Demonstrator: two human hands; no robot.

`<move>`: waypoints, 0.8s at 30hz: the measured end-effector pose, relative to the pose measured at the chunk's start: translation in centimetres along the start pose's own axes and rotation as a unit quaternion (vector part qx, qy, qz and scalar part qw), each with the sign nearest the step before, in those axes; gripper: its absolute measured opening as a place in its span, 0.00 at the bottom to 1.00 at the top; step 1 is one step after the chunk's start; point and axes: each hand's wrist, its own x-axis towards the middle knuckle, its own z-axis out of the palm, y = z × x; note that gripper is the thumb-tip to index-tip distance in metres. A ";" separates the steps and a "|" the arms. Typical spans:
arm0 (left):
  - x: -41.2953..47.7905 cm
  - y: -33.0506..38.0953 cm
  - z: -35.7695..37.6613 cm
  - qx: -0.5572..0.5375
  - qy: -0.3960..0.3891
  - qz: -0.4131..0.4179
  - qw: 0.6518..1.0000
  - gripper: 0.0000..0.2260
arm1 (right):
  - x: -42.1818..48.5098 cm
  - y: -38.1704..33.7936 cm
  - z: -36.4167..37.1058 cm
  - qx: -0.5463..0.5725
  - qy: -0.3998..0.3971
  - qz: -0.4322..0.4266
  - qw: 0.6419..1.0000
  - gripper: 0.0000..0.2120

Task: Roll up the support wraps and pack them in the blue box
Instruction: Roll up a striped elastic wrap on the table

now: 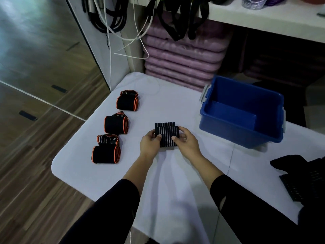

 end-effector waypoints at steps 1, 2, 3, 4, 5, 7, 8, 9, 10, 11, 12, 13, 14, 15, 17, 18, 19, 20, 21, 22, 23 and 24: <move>1.4 0.7 -0.1 0.012 0.006 0.008 1.000 0.14 | 1.4 -0.6 0.4 0.003 0.001 -0.002 1.000 0.22; 2.9 1.3 -0.1 0.023 0.014 0.013 1.000 0.15 | 2.7 -1.0 0.9 0.002 0.001 -0.002 1.000 0.21; 4.4 1.8 -0.1 0.030 0.022 0.014 0.999 0.16 | 4.1 -1.4 1.4 0.001 0.002 -0.001 1.000 0.21; 5.8 2.1 -0.1 0.031 0.027 0.011 0.999 0.17 | 5.4 -1.6 1.8 0.000 0.003 0.001 1.000 0.21; 7.1 2.3 -0.1 0.027 0.031 0.007 0.999 0.18 | 6.7 -1.7 2.3 0.000 0.006 0.003 1.000 0.21; 9.4 2.5 0.0 0.023 0.039 0.006 0.999 0.18 | 9.0 -1.9 3.1 0.000 0.012 0.004 1.000 0.21; 10.3 2.5 0.0 0.032 0.046 0.013 0.998 0.17 | 9.9 -1.9 3.5 -0.004 0.017 0.002 1.000 0.20; 10.9 2.6 0.0 0.046 0.054 0.024 0.997 0.16 | 10.6 -1.8 3.9 -0.008 0.021 -0.003 1.000 0.20; 11.6 2.7 0.0 0.061 0.061 0.036 0.996 0.15 | 11.1 -1.7 4.4 -0.012 0.025 -0.011 1.000 0.20; 12.1 2.8 -0.1 0.071 0.066 0.048 0.994 0.14 | 11.6 -1.7 4.7 -0.016 0.031 -0.020 0.999 0.20; 12.6 2.8 -0.1 0.075 0.066 0.057 0.993 0.13 | 11.9 -1.7 5.0 -0.020 0.039 -0.030 0.999 0.20; 13.0 2.8 -0.1 0.076 0.061 0.063 0.993 0.13 | 12.2 -1.7 5.2 -0.023 0.050 -0.040 0.998 0.19; 13.2 2.8 -0.1 0.078 0.052 0.068 0.993 0.13 | 12.5 -1.7 5.4 -0.025 0.061 -0.049 0.997 0.19; 13.4 2.7 0.0 0.087 0.043 0.078 0.992 0.14 | 12.8 -1.7 5.4 -0.029 0.070 -0.055 0.996 0.18; 13.5 2.5 0.1 0.121 0.030 0.099 0.987 0.17 | 13.0 -1.6 5.4 -0.037 0.078 -0.061 0.994 0.17; 13.5 2.4 0.1 0.136 0.028 0.106 0.985 0.18 | 13.0 -1.6 5.4 -0.037 0.079 -0.063 0.994 0.17; 13.4 2.4 0.1 0.148 0.025 0.110 0.983 0.18 | 12.9 -1.6 5.4 -0.035 0.079 -0.064 0.994 0.16; 13.4 2.3 0.1 0.158 0.025 0.117 0.980 0.19 | 12.8 -1.6 5.4 -0.032 0.081 -0.063 0.994 0.16; 13.3 2.2 0.1 0.169 0.024 0.121 0.978 0.21 | 12.6 -1.6 5.3 -0.032 0.084 -0.059 0.994 0.16; 13.2 2.2 0.1 0.183 0.025 0.123 0.975 0.23 | 12.5 -1.5 5.2 -0.033 0.089 -0.050 0.994 0.18; 12.9 2.2 0.1 0.197 0.028 0.122 0.972 0.24 | 12.2 -1.5 5.0 -0.033 0.094 -0.037 0.994 0.21; 12.5 2.3 0.1 0.211 0.034 0.120 0.969 0.25 | 11.9 -1.4 4.8 -0.028 0.097 -0.026 0.995 0.23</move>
